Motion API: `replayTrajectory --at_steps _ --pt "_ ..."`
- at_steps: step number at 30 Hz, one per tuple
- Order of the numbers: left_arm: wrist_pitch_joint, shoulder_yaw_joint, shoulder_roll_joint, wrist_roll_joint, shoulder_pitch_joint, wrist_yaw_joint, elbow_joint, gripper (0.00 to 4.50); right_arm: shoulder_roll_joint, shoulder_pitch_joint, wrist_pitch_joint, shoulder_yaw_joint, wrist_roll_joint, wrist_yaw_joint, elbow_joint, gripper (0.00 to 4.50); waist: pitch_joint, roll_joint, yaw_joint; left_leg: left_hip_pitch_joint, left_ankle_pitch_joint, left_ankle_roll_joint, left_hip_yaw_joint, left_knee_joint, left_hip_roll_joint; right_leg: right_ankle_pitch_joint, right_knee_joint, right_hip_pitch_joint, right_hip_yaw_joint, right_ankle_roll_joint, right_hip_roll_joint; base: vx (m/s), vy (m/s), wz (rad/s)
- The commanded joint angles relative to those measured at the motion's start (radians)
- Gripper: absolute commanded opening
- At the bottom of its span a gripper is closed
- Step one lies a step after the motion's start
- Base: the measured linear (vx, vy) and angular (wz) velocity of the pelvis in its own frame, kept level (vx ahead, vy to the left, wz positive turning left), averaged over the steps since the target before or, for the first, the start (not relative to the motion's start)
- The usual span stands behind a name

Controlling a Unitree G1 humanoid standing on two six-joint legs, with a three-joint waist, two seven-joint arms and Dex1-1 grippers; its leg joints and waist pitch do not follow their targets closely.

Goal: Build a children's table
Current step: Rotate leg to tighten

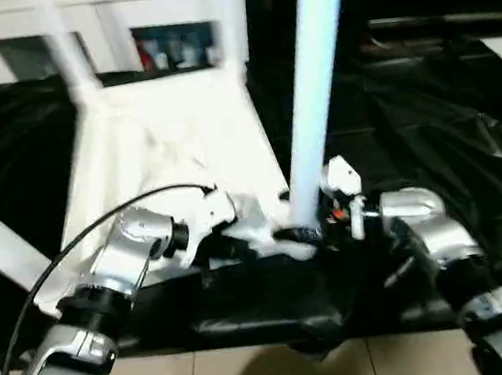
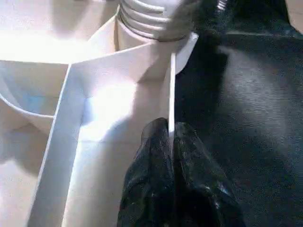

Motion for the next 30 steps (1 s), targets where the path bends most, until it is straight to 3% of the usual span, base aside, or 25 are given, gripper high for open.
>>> replayTrajectory --at_steps 1,12,19,24,26,27,29,30 --pt "0.004 -0.003 -0.012 -0.028 0.01 -0.026 -0.037 0.0 -0.013 0.004 0.014 0.018 -0.014 0.031 -0.02 3.64 -0.066 -0.004 -0.007 0.022 -0.129 0.083 0.009 -0.066 0.015 0.043 -0.055 0.05 0.011 -0.283 -0.024 0.0 0.0 0.0" --pt "0.0 0.001 -0.005 -0.03 0.012 -0.022 -0.037 0.0 -0.037 -0.005 0.021 0.02 -0.025 0.031 -0.013 2.77 -0.069 -0.007 -0.004 0.02 -0.083 0.096 0.011 -0.059 0.011 0.097 -0.049 0.05 0.012 -0.281 -0.023 0.0 0.0 0.0" --pt "-0.003 0.002 -0.001 -0.026 0.01 -0.023 -0.027 0.0 -0.045 0.003 0.024 0.028 -0.039 0.036 -0.011 2.64 -0.07 -0.009 -0.004 0.019 -0.075 0.099 0.01 -0.058 0.01 0.103 -0.047 0.052 0.011 -0.283 -0.023 0.0 0.0 0.0" --pt "0.011 0.007 -0.011 -0.018 0.004 0.01 -0.008 0.0 -0.02 0.005 0.0 0.024 -0.06 -0.042 0.032 2.63 -0.069 -0.004 -0.006 0.02 -0.08 0.094 0.01 -0.058 0.01 0.098 -0.049 0.05 0.011 -0.284 -0.023 0.0 0.0 0.0" --pt "0.013 0.009 -0.014 -0.018 0.003 0.016 -0.006 0.0 -0.017 0.005 -0.004 0.022 -0.063 -0.056 0.038 2.63 -0.067 -0.006 -0.009 0.02 -0.106 0.083 0.009 -0.061 0.01 0.065 -0.052 0.051 0.011 -0.28 -0.023 0.0 0.0 0.0" --pt "0.031 0.027 -0.045 0.0 -0.016 0.111 0.037 0.0 0.024 -0.018 -0.024 -0.02 -0.083 -0.241 0.117 2.63 -0.063 -0.004 -0.013 0.021 -0.141 0.064 0.009 -0.065 0.009 0.009 -0.059 0.047 0.013 -0.276 -0.026 0.0 0.0 0.0" --pt "0.046 0.037 -0.068 0.014 -0.032 0.179 0.07 0.0 0.054 -0.031 -0.021 -0.052 -0.084 -0.36 0.16 2.63 -0.059 -0.003 -0.025 0.024 -0.194 0.025 0.008 -0.071 0.006 -0.098 -0.069 0.045 0.014 -0.257 -0.025 0.0 0.0 0.0" --pt "0.07 0.061 -0.12 0.031 -0.063 0.312 0.135 0.0 0.111 -0.05 0.002 -0.105 -0.069 -0.539 0.216 2.63 -0.059 -0.001 -0.028 0.026 -0.207 0.009 0.007 -0.073 0.007 -0.123 -0.07 0.043 0.015 -0.251 -0.026 0.0 0.0 0.0"
